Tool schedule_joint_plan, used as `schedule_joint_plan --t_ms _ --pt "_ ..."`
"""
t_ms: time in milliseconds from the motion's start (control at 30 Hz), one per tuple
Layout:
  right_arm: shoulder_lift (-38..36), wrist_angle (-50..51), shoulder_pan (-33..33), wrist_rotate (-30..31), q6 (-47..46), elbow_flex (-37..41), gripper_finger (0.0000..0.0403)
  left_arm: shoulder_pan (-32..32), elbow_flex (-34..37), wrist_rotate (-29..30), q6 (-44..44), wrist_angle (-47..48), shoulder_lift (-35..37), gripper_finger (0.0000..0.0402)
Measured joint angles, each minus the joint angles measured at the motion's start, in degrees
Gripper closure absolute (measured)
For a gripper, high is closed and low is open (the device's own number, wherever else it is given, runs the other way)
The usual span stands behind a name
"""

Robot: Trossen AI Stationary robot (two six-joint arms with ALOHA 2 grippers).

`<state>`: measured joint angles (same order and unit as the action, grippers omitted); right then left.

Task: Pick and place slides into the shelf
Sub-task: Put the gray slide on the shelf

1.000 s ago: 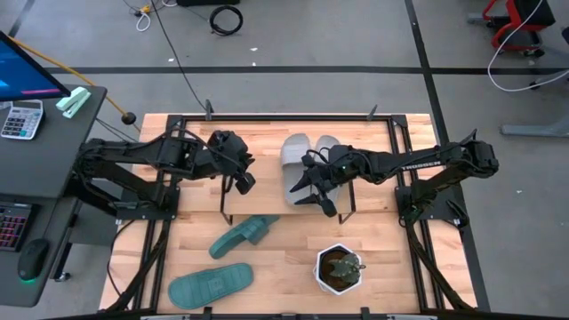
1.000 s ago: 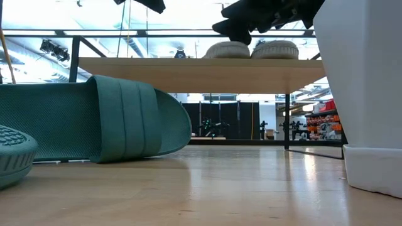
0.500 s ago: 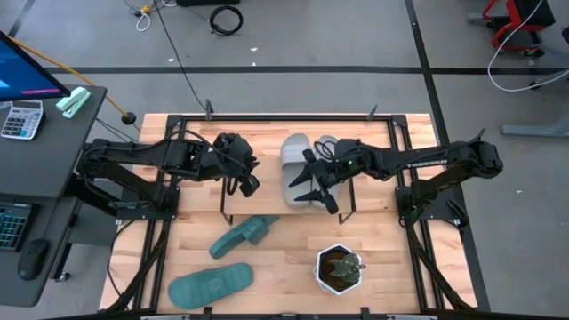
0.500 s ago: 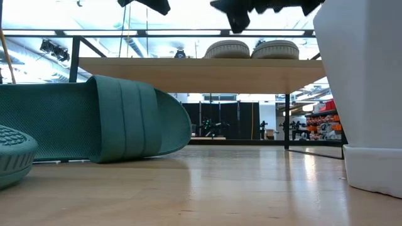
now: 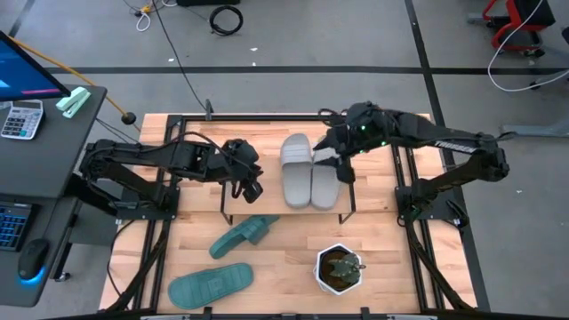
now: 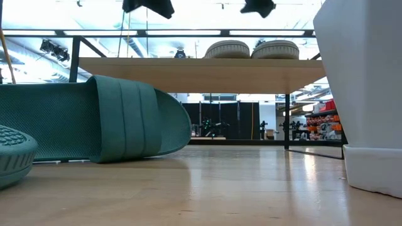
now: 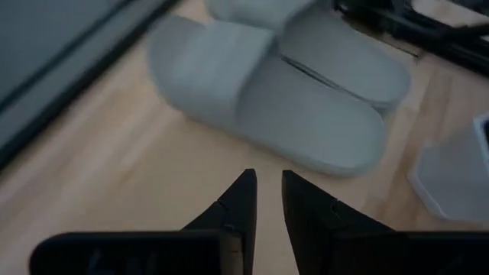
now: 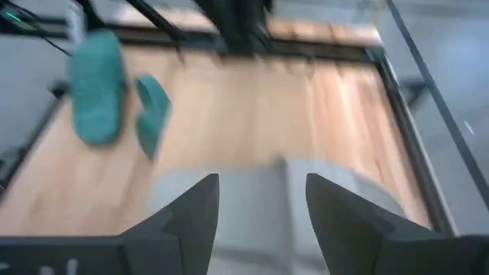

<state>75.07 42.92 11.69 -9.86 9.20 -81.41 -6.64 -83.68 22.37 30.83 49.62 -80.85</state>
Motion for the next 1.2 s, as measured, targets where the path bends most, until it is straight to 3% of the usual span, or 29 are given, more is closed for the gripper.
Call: schedule_joint_plan --t_ms 167,400,567,767,967,1200 --pt "-1.0 8.1 3.3 7.0 -1.9 -1.5 0.0206 0.0 1.8 -3.5 -0.3 -2.4 -2.8 0.0331" --pt "-1.7 16.3 7.4 12.1 -6.7 -1.5 0.0206 0.0 2.0 -6.6 -1.2 -3.0 -7.3 0.0329" --pt "-0.7 16.9 11.3 17.6 -9.2 0.2 0.0206 0.0 2.0 -8.2 -1.6 -3.0 -8.9 0.0337" --pt "0.3 18.3 15.5 17.1 -14.0 3.8 0.0206 0.2 2.0 -8.3 -4.0 -4.3 -9.0 0.0333" --pt "0.2 22.2 18.2 7.9 -15.5 5.0 0.0206 1.4 2.0 -12.1 -4.6 -7.1 -9.2 0.0327" --pt "0.2 22.9 20.9 8.1 -13.7 5.0 0.0206 1.3 2.0 -14.0 -5.9 -6.4 -9.3 0.033"
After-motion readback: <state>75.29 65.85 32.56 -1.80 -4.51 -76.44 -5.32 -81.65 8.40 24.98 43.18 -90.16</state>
